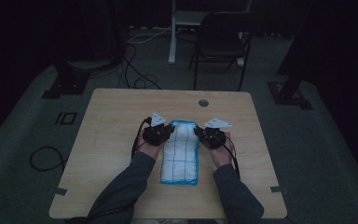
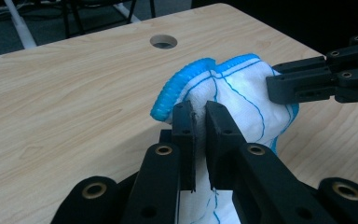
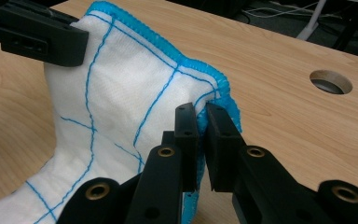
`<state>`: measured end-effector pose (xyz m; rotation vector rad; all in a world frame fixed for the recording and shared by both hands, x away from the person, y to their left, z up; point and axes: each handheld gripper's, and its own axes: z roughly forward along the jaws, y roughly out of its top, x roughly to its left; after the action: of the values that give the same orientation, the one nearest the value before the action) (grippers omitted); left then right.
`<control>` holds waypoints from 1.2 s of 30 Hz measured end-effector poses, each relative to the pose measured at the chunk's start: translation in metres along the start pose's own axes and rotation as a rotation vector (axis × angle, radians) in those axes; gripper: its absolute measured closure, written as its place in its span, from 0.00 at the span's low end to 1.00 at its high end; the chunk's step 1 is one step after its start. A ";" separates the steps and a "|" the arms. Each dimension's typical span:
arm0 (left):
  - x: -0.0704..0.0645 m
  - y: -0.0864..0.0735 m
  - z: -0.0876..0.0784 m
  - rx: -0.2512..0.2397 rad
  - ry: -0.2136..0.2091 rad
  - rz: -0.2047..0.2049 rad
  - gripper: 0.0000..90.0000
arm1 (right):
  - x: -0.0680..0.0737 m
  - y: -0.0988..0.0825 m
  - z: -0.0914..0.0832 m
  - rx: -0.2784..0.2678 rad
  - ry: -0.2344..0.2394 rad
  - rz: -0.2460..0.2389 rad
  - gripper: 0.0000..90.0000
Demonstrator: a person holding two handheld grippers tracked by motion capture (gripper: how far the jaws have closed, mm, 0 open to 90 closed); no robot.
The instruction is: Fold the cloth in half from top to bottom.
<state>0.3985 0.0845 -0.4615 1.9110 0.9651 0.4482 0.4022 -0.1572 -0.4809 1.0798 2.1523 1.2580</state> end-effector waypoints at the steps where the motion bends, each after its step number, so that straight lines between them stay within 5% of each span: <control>1: 0.000 -0.001 -0.001 -0.004 0.000 -0.003 0.93 | 0.001 0.000 -0.001 -0.003 0.001 -0.001 0.94; 36: -0.014 -0.030 -0.026 -0.022 -0.032 -0.009 0.93 | 0.024 -0.022 -0.020 -0.027 0.038 0.001 0.94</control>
<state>0.3601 0.0962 -0.4729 1.8882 0.9436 0.4201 0.3652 -0.1553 -0.4896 1.0541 2.1563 1.3138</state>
